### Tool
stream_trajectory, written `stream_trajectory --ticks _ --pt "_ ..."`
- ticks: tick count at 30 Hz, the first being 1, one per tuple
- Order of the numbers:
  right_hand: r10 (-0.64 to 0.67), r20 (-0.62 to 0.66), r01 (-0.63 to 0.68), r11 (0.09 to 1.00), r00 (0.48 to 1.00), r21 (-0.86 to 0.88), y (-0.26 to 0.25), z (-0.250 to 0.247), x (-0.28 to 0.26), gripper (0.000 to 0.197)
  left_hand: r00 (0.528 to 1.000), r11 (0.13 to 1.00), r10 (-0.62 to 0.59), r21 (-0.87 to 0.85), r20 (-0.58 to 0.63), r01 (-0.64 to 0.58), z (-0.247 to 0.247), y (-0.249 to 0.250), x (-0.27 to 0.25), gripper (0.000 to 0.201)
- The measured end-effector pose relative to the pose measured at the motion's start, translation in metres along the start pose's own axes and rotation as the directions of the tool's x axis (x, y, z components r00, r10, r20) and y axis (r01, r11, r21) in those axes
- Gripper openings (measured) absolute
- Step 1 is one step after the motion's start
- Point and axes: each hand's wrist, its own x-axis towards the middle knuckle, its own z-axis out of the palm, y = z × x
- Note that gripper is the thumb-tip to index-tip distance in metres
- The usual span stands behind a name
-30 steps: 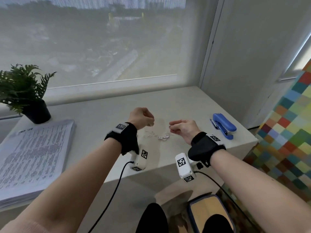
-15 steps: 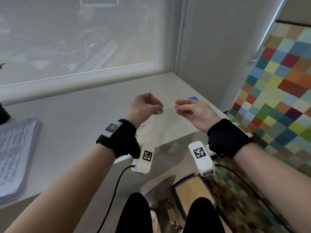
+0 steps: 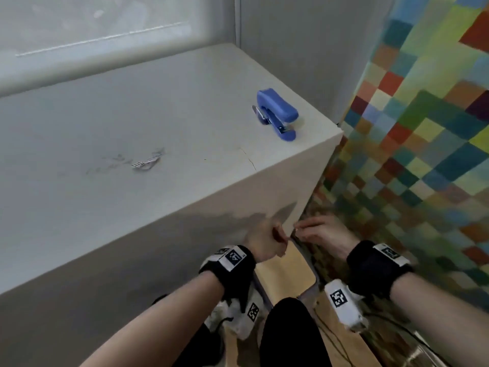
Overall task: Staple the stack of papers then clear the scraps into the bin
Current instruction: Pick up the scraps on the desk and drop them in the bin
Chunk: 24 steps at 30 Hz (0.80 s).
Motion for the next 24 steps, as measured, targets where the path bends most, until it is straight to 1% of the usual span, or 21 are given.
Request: stream_trajectory --ticks 3,4,5,6,7,8,10,11,12,13,14,15,16,17,18,19,20,21,22,24 --pt "0.114 -0.02 -0.116 0.988 0.993 -0.106 0.052 0.007 0.039 0.009 0.99 0.985 -0.134 0.114 0.037 0.129 0.014 -0.043 0.032 0.027" --pt "0.163 -0.01 -0.163 0.978 0.987 -0.13 0.068 0.009 0.052 0.012 0.984 0.975 -0.171 0.15 0.048 0.162 0.019 -0.056 0.042 0.02" --pt "0.209 0.008 -0.205 0.965 0.978 -0.163 0.083 0.012 0.063 0.018 0.979 0.958 -0.199 0.221 0.05 0.184 0.023 -0.068 0.049 0.013" --pt "0.241 0.027 -0.231 0.951 0.97 -0.206 0.097 0.015 0.075 0.02 0.976 0.928 -0.215 0.317 0.035 0.194 0.029 -0.08 0.057 0.012" --pt "0.262 0.04 -0.24 0.928 0.964 -0.285 0.108 0.018 0.085 0.016 0.977 0.896 -0.214 0.403 0.017 0.189 0.035 -0.091 0.064 0.016" --pt "0.268 0.049 -0.233 0.904 0.962 -0.358 0.118 0.021 0.093 0.008 0.978 0.872 -0.209 0.453 0.004 0.184 0.041 -0.103 0.07 0.021" --pt "0.262 0.032 -0.216 0.852 0.964 -0.478 0.134 0.028 0.108 0.015 0.964 0.839 -0.264 0.497 0.018 0.22 0.053 -0.123 0.082 0.028" --pt "0.259 0.017 -0.215 0.833 0.966 -0.51 0.138 0.033 0.113 0.016 0.951 0.832 -0.306 0.496 0.042 0.246 0.058 -0.13 0.088 0.028" --pt "0.24 0.003 -0.201 0.819 0.971 -0.537 0.144 0.036 0.119 0.013 0.945 0.839 -0.322 0.48 0.056 0.258 0.06 -0.136 0.094 0.023" --pt "0.223 -0.011 -0.19 0.804 0.975 -0.563 0.147 0.041 0.122 0.014 0.935 0.841 -0.347 0.463 0.067 0.279 0.063 -0.141 0.097 0.012" --pt "0.198 -0.021 -0.173 0.79 0.98 -0.588 0.152 0.045 0.125 0.016 0.932 0.845 -0.355 0.451 0.073 0.287 0.068 -0.149 0.101 0.005" --pt "0.181 -0.018 -0.155 0.781 0.983 -0.605 0.154 0.048 0.125 0.018 0.929 0.844 -0.364 0.442 0.059 0.303 0.073 -0.156 0.105 0.018" --pt "0.169 -0.009 -0.138 0.768 0.986 -0.625 0.156 0.051 0.124 0.021 0.933 0.846 -0.359 0.434 0.038 0.308 0.077 -0.163 0.108 0.025" --pt "0.154 0.011 -0.112 0.763 0.988 -0.637 0.159 0.054 0.123 0.026 0.933 0.851 -0.359 0.415 0.01 0.323 0.078 -0.167 0.111 0.026" --pt "0.127 0.037 -0.074 0.761 0.991 -0.644 0.161 0.056 0.122 0.024 0.936 0.854 -0.353 0.406 -0.008 0.326 0.08 -0.171 0.113 0.027" --pt "0.101 0.04 -0.055 0.783 0.994 -0.619 0.161 0.059 0.122 0.018 0.93 0.852 -0.367 0.401 -0.003 0.337 0.081 -0.173 0.114 0.027" --pt "0.084 0.034 -0.052 0.837 0.996 -0.545 0.161 0.062 0.121 0.016 0.927 0.856 -0.375 0.388 0.01 0.342 0.081 -0.177 0.115 0.028" --pt "0.082 0.039 -0.055 0.89 0.996 -0.453 0.161 0.065 0.119 0.02 0.922 0.861 -0.386 0.37 0.031 0.348 0.08 -0.179 0.116 0.028" --pt "0.05 0.037 -0.031 0.92 0.998 -0.39 0.163 0.067 0.118 0.024 0.918 0.867 -0.394 0.353 0.051 0.353 0.081 -0.182 0.117 0.029" --pt "-0.012 0.026 0.022 0.906 1.0 -0.423 0.175 0.062 0.126 0.025 0.913 0.88 -0.4 0.314 0.085 0.356 0.081 -0.186 0.121 0.027"
